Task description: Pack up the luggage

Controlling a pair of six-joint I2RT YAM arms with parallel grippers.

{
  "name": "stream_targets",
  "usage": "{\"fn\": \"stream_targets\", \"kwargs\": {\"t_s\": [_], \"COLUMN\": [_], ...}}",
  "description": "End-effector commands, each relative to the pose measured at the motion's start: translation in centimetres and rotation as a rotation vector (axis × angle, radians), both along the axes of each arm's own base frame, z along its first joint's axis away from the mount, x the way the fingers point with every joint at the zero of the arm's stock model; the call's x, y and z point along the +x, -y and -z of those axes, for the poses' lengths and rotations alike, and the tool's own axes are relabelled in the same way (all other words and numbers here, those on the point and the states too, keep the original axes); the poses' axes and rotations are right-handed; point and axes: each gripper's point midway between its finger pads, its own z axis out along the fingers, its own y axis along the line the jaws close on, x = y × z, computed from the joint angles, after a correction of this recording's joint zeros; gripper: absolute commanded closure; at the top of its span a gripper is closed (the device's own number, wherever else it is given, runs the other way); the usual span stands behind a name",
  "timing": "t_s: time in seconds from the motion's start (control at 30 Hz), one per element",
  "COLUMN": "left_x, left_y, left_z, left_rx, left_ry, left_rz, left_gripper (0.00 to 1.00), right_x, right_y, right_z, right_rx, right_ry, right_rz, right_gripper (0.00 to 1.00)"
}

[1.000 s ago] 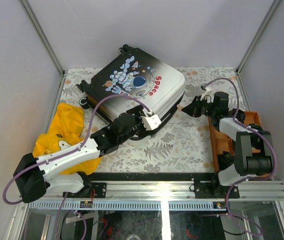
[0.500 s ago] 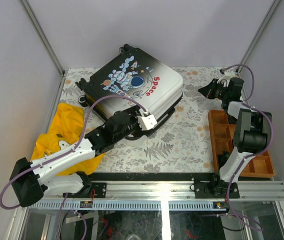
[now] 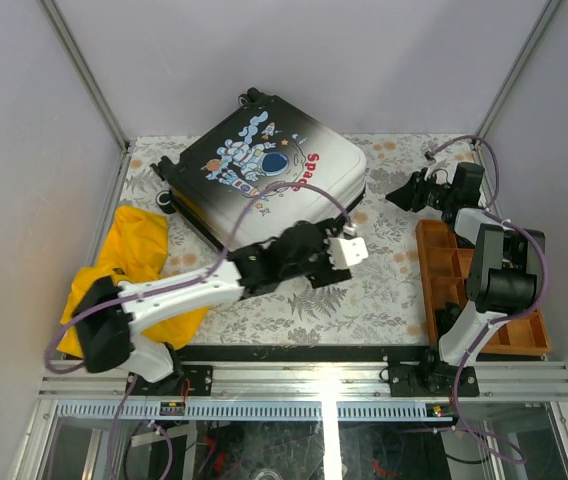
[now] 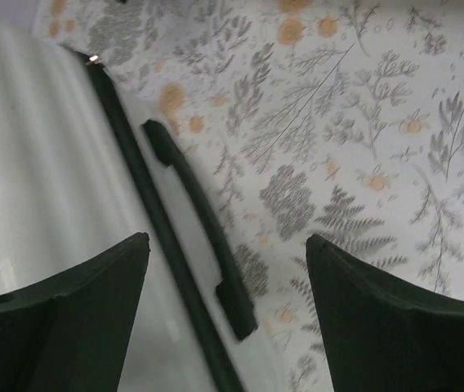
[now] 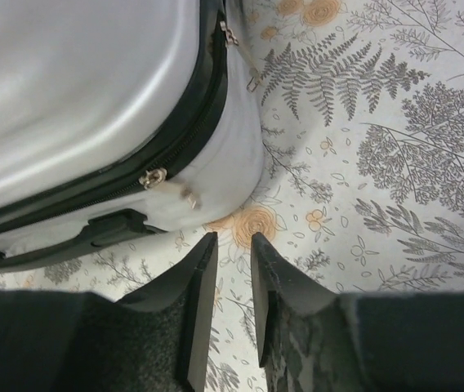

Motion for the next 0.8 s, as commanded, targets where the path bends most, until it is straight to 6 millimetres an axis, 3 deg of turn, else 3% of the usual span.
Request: {"fn": "stream_targets", "kwargs": {"t_s": [0.0,0.2,0.4,0.67,0.77], "left_x": [0.9,3.3,5.2,7.8,7.7], "left_y": [4.9,6.5,5.3,2.0,0.8], "left_z": [0.8,5.0,8.5,13.4,15.5], "left_rx": [-0.069,-0.056,0.018,0.123,0.180], "left_ry": [-0.029,-0.053,-0.019,-0.045,-0.080], "left_rz": [-0.105,-0.284,-0.401,-0.513,-0.519], "left_gripper": [0.24,0.22,0.20,0.20,0.22], "right_x": [-0.3,-0.4,-1.0,-1.3,-2.0], "right_y": [0.0,0.5,0.7,0.6,0.3], "right_z": [-1.4,-1.5,-1.1,-1.0,-0.7], "right_rx": [-0.024,-0.026,-0.033,-0.035,-0.042], "right_ry": [0.077,0.085,0.094,0.105,0.119], "right_rz": [-0.047,-0.013,-0.013,-0.022,-0.048], "right_gripper": [0.68,0.65,0.62,0.56,0.56]}}
